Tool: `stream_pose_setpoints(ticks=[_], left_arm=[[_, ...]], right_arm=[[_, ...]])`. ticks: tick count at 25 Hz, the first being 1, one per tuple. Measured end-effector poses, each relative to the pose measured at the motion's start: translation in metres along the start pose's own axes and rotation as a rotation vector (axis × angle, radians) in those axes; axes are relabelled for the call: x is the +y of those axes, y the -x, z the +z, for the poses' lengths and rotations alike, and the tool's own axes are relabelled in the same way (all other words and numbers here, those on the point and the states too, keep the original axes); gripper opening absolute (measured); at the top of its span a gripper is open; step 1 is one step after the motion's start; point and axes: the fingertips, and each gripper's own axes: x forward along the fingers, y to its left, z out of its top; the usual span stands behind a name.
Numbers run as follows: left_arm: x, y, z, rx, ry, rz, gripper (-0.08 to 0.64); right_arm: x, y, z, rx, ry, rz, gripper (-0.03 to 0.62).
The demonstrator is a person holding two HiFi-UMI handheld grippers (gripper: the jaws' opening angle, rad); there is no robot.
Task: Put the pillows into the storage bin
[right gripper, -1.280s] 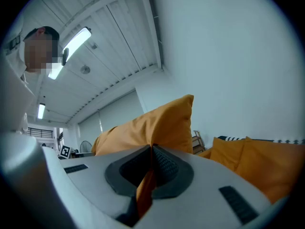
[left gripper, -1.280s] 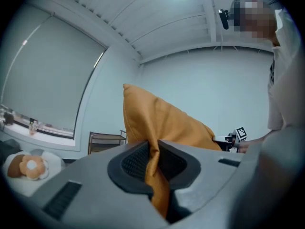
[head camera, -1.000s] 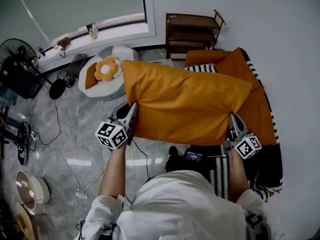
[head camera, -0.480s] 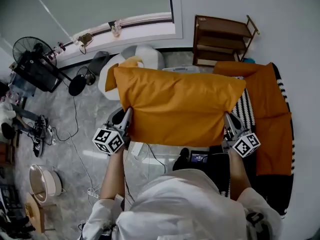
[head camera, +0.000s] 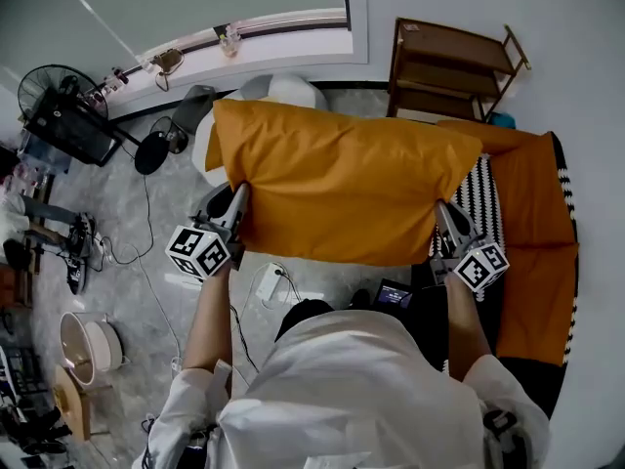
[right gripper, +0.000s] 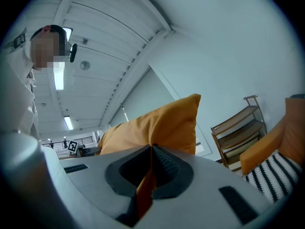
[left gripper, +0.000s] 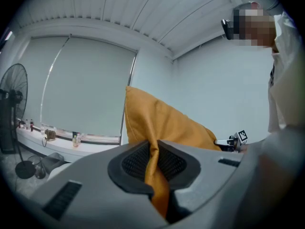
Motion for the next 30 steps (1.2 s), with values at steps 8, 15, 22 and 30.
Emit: stream_pose_setpoints(ticks=[8, 15, 22, 30], left_arm=[[0.049, -0.085, 0.012, 0.088, 0.002, -0.071, 0.044], [0.095, -0.233, -0.012, 0.225, -0.024, -0.290, 0.044], [0.116, -0.390, -0.077, 0.384, -0.080, -0.514, 0.043], [0.126, -0.510, -0.176, 0.598, -0.207, -0.752, 0.041]], right_arm=[[-0.028, -0.036, -0.010, 0.000, -0.087, -0.163, 0.032], [-0.069, -0.054, -0.047, -0.009, -0.201, -0.404, 0.032], [-0.123, -0.073, -0.118, -0.070, -0.351, -0.641, 0.032], [-0.141, -0.105, -0.239, -0.175, -0.606, -0.907, 0.032]])
